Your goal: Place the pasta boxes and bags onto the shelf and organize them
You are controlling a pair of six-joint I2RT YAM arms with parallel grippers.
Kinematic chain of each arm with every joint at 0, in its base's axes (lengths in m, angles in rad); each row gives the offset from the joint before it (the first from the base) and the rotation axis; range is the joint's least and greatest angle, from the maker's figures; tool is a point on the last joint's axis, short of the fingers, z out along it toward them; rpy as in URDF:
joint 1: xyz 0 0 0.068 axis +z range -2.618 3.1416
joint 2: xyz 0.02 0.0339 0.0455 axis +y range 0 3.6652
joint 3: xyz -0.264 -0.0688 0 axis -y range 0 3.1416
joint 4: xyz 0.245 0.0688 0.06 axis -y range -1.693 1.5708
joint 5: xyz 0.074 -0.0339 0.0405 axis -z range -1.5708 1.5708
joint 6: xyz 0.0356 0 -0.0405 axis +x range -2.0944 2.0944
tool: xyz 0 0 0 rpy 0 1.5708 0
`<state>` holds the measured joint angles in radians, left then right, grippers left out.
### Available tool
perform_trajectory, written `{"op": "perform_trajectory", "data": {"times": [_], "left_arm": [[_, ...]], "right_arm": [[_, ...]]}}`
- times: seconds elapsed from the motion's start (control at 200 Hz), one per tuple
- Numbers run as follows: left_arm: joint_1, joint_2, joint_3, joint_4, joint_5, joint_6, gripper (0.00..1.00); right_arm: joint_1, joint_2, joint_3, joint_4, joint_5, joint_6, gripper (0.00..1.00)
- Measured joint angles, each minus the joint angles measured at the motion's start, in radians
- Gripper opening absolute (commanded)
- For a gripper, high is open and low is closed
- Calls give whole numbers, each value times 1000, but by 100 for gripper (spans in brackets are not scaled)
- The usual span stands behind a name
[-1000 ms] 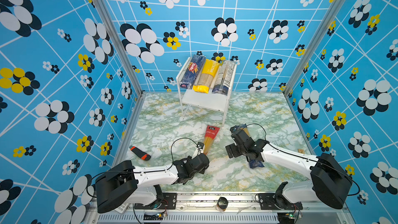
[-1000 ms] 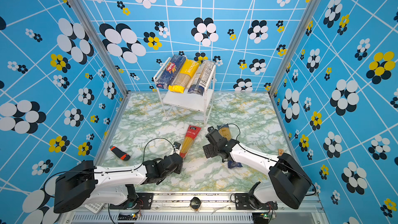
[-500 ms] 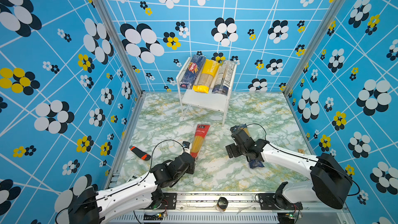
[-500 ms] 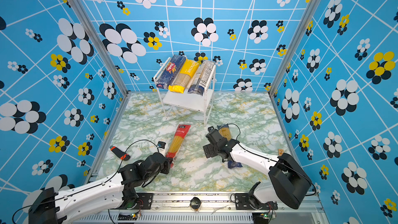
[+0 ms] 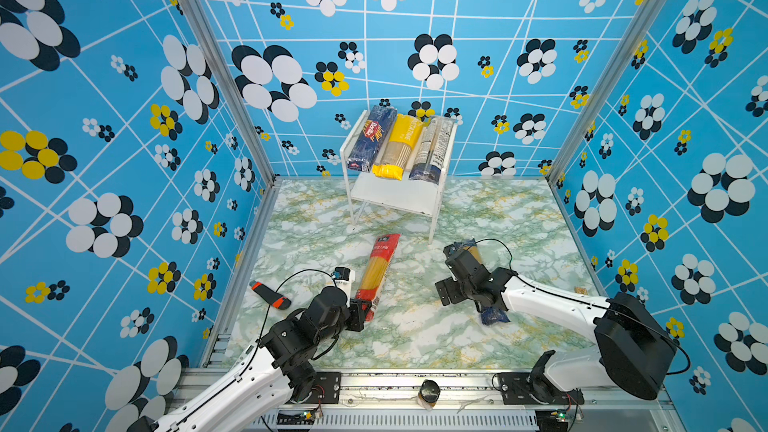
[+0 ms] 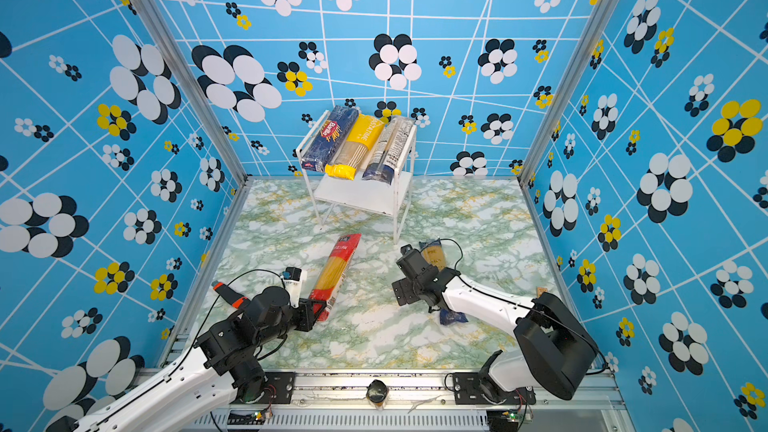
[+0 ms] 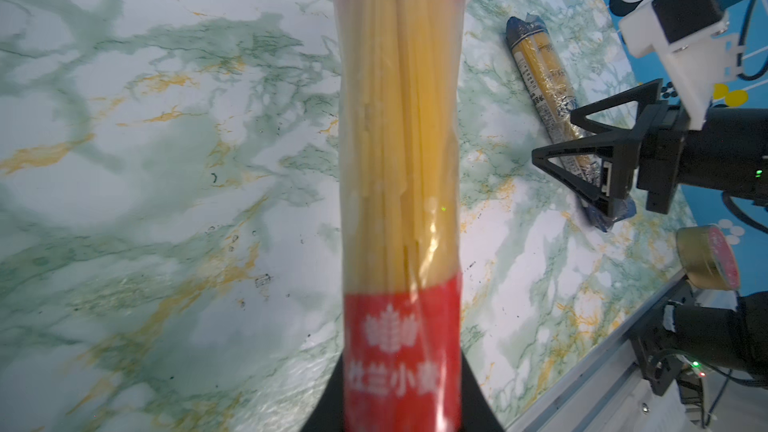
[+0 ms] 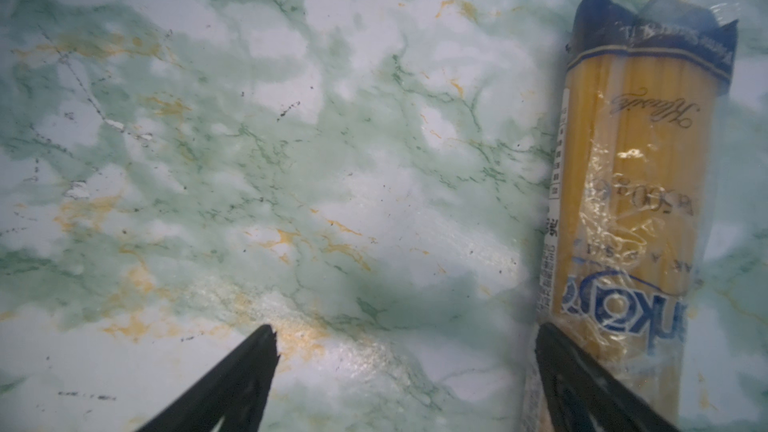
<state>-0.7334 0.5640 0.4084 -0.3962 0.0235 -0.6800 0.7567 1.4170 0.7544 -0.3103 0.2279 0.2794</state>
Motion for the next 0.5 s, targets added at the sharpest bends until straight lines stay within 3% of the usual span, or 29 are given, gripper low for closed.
{"op": "perform_trajectory", "data": {"times": [0.5], "left_arm": [[253,26,81,113,319,-100,0]], "right_arm": [[-1,12,0,0,0,-6,99]]}}
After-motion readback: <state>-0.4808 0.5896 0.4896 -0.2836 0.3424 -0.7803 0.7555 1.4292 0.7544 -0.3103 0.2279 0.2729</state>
